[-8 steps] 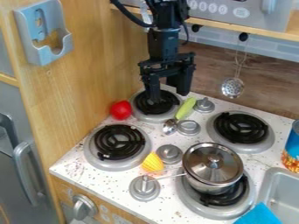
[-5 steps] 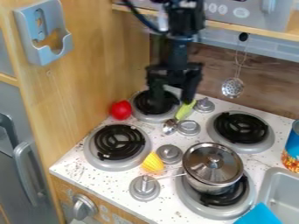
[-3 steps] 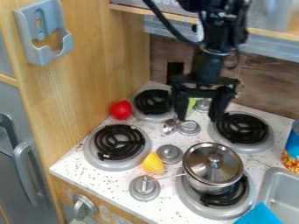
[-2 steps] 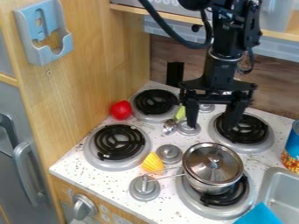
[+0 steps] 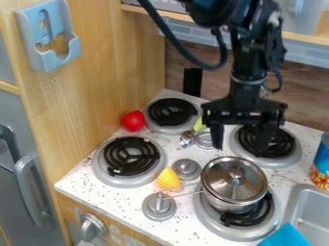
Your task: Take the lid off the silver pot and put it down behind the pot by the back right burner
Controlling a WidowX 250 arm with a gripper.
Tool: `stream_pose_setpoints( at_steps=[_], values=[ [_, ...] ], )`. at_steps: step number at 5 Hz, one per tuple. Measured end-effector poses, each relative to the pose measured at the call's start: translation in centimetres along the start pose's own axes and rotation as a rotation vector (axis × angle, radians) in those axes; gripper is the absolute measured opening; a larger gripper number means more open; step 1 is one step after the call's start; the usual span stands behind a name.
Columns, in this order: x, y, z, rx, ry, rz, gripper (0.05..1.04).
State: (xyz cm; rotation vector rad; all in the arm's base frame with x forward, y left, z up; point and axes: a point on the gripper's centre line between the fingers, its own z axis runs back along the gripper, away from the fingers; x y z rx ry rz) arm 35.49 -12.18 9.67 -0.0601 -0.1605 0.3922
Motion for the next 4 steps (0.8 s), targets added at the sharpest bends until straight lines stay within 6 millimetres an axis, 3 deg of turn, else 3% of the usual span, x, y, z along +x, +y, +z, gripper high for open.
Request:
stream_pose_setpoints(
  at_steps=[1, 4],
  values=[
    [-0.1, 0.0, -2.7, 0.027, 0.035, -0.030, 1.005],
    [0.7, -0.5, -5.4, 0.028, 0.057, -0.046, 1.005]
  ],
)
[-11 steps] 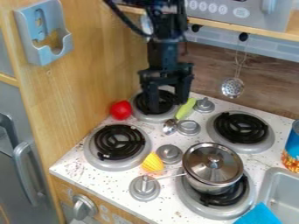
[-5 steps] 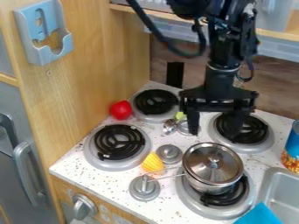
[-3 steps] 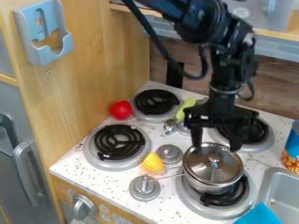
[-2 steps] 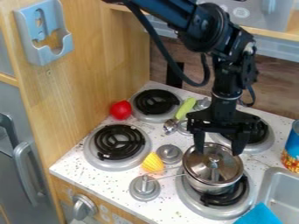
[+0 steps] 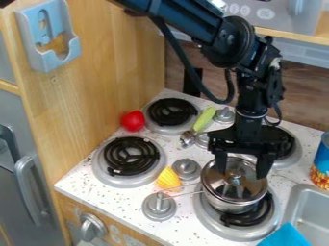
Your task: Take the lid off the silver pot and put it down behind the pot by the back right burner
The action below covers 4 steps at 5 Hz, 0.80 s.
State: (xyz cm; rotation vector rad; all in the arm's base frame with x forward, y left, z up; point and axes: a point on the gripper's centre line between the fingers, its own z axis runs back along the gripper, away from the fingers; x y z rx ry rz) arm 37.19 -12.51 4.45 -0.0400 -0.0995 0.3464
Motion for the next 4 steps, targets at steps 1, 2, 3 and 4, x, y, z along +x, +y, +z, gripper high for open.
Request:
stream_pose_setpoints(
  at_steps=[1, 2, 3, 4],
  values=[
    [0.23, -0.28, -0.67, -0.013, -0.010, -0.018, 1.005],
    [0.44, -0.41, -1.07, -0.006, -0.023, -0.032, 1.005],
    [0.85, -0.28, -1.03, -0.006, -0.041, -0.032, 1.005],
    [1.02, -0.33, -1.61, 0.004, -0.037, -0.033, 1.005]
  ],
)
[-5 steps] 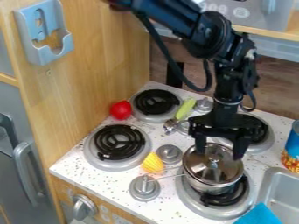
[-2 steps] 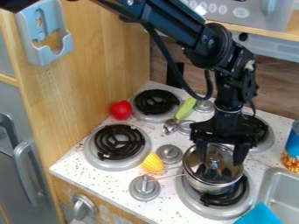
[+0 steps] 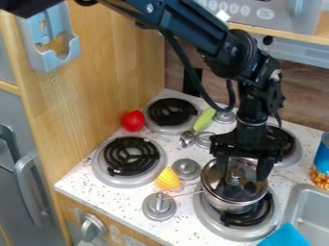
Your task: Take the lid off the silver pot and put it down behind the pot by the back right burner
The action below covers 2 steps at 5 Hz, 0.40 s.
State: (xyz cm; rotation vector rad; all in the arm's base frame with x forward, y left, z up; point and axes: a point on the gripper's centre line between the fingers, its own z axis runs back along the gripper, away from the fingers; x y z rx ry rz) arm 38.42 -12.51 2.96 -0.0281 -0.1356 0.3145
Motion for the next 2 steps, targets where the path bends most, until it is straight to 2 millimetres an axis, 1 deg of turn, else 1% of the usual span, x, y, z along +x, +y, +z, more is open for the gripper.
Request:
stream_pose_setpoints(
  at_steps=[1, 2],
  values=[
    [0.28, 0.12, -0.12, 0.002, -0.001, 0.005, 1.005],
    [0.29, 0.26, -0.19, 0.005, 0.002, 0.011, 0.953]
  ],
)
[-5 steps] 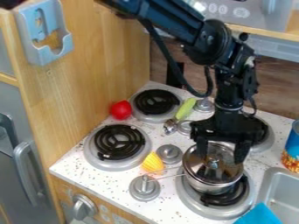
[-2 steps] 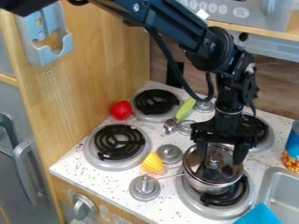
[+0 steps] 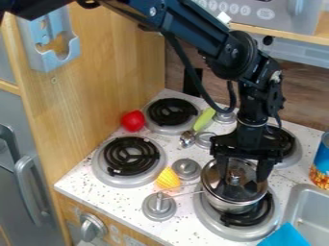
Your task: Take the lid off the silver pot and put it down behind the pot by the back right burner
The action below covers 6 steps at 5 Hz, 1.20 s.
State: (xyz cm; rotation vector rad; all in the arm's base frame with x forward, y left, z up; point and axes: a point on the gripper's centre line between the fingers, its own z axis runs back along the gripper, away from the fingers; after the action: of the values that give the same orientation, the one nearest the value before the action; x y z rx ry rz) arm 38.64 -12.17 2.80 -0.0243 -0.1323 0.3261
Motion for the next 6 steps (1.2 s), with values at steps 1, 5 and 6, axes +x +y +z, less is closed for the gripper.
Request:
stream_pose_setpoints(
  at_steps=[1, 5, 6],
  values=[
    [-0.1, 0.1, -0.6, 0.006, 0.007, 0.010, 0.670],
    [-0.5, 0.4, 1.1, -0.004, -0.018, 0.023, 0.323],
    [0.3, 1.6, 4.0, -0.066, -0.065, 0.105, 0.323]
  ],
)
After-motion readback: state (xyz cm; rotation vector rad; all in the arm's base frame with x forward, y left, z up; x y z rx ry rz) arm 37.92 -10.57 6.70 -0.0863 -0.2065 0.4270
